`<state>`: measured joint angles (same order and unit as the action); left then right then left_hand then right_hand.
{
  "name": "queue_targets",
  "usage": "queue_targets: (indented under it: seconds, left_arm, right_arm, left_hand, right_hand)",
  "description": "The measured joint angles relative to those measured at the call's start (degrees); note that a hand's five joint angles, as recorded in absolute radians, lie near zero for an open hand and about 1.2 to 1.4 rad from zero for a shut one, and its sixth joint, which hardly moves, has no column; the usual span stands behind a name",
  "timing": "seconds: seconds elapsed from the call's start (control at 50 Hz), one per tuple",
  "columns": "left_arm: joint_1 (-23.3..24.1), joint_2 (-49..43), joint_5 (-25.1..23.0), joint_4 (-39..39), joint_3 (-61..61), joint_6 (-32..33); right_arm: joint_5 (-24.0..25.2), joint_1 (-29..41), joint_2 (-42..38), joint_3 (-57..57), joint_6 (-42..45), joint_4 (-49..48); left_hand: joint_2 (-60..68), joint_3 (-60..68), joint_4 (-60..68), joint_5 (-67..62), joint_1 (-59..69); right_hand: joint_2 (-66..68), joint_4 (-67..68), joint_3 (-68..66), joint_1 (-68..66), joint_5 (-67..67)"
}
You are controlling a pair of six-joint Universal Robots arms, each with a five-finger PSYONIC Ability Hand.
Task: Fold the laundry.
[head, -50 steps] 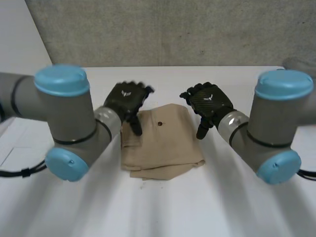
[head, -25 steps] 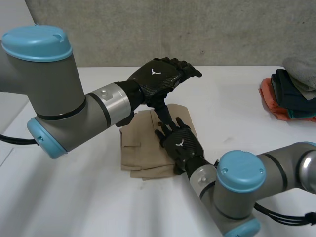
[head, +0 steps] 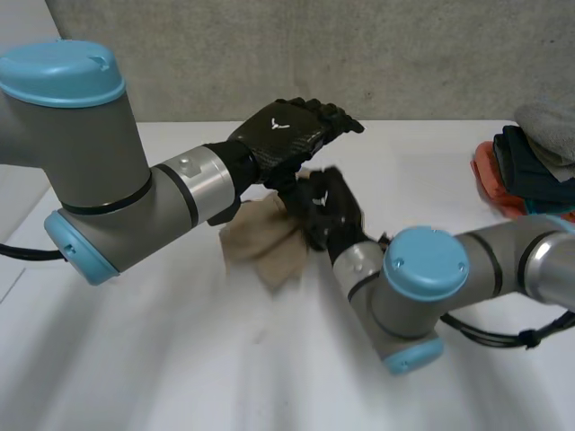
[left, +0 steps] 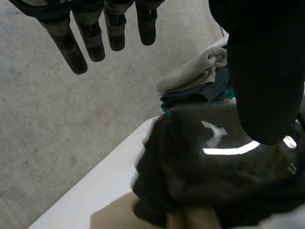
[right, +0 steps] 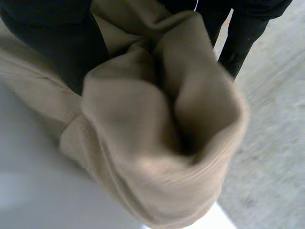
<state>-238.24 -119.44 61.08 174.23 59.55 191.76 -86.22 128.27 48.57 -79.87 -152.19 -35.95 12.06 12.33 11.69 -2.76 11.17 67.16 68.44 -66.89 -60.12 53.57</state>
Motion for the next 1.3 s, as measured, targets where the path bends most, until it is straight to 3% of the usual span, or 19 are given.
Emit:
queue_targets:
  seconds: [0.22,0.36,0.5,0.62,0.68,0.7,0.8,0.88,0.92,0.98,1.04,1.18,1.3]
  left_arm:
    - [-1.2,3.9,0.1,0.7,-0.7,-0.1]
    - [-1.2,6.8,0.6,2.4,-0.7,-1.3]
    - [-0.8,8.3,0.8,3.2,0.1,-3.5]
    - [-0.6,8.9,0.8,3.3,1.3,-4.1]
    - [-0.5,8.9,0.8,3.3,1.4,-4.1]
    - [-0.4,8.8,0.8,3.3,1.6,-4.0]
    - [-0.1,8.3,0.9,3.3,1.7,-4.0]
    - [0.3,7.7,1.1,3.2,1.8,-3.9]
    - [0.6,7.5,1.2,3.2,1.7,-3.9]
    - [1.2,7.2,1.8,3.2,1.7,-3.9]
    - [1.8,7.0,2.3,3.3,1.7,-3.8]
    - [3.0,7.1,3.1,3.3,1.6,-3.8]
    - [4.2,7.6,3.2,3.3,1.8,-4.0]
  right_arm:
    - [-0.2,-7.8,3.6,10.9,-0.4,-0.2]
    - [2.2,-19.3,7.9,17.4,-4.6,-1.4]
    - [7.9,-34.8,10.1,22.1,-15.1,-3.6]
    - [17.3,-48.4,3.6,28.1,-25.6,-3.8]
    - [19.4,-50.2,1.8,29.0,-27.0,-3.7]
    - [25.6,-54.5,-3.6,30.9,-30.2,-3.6]
    - [34.5,-59.9,-11.7,32.0,-32.8,-3.8]
    - [38.0,-62.9,-15.7,31.4,-33.0,-4.0]
    - [38.6,-63.6,-16.4,30.8,-32.9,-4.0]
    - [38.6,-64.1,-15.5,28.8,-32.6,-4.1]
    - [37.9,-64.1,-12.8,26.8,-32.6,-4.1]
    - [35.0,-63.8,-2.2,21.5,-32.9,-2.2]
    - [32.4,-64.1,6.4,17.1,-32.5,5.1]
  left_hand:
    - [0.0,0.0,0.0,0.0,0.0]
    - [0.0,0.0,0.0,0.0,0.0]
    - [0.0,0.0,0.0,0.0,0.0]
    - [0.0,0.0,0.0,0.0,0.0]
    - [0.0,0.0,0.0,0.0,0.0]
    - [0.0,0.0,0.0,0.0,0.0]
    - [0.0,0.0,0.0,0.0,0.0]
    - [0.0,0.0,0.0,0.0,0.0]
    - [0.0,0.0,0.0,0.0,0.0]
    - [0.0,0.0,0.0,0.0,0.0]
    - [0.0,0.0,0.0,0.0,0.0]
    - [0.0,0.0,0.0,0.0,0.0]
    - [0.0,0.0,0.0,0.0,0.0]
  right_hand:
    - [0.0,0.2,0.0,-0.6,0.6]
    - [0.0,0.2,0.0,-0.6,0.8]
    - [0.0,0.2,0.0,-0.6,1.1]
    - [0.0,0.2,-0.3,-0.6,1.7]
    - [0.0,0.2,-0.3,-0.6,1.7]
    - [0.0,0.2,-0.5,-0.6,1.7]
    - [0.0,0.2,-0.5,-0.6,1.7]
    - [-1.4,-1.5,0.7,-0.3,1.9]
    - [-13.7,-13.3,12.1,8.7,-9.0]
    - [-41.6,-38.8,40.2,35.6,-32.3]
    - [-54.3,-54.8,53.7,47.0,-46.4]
    - [-54.9,-56.1,54.6,47.1,-50.7]
    - [-54.9,-56.1,54.6,47.1,-50.7]
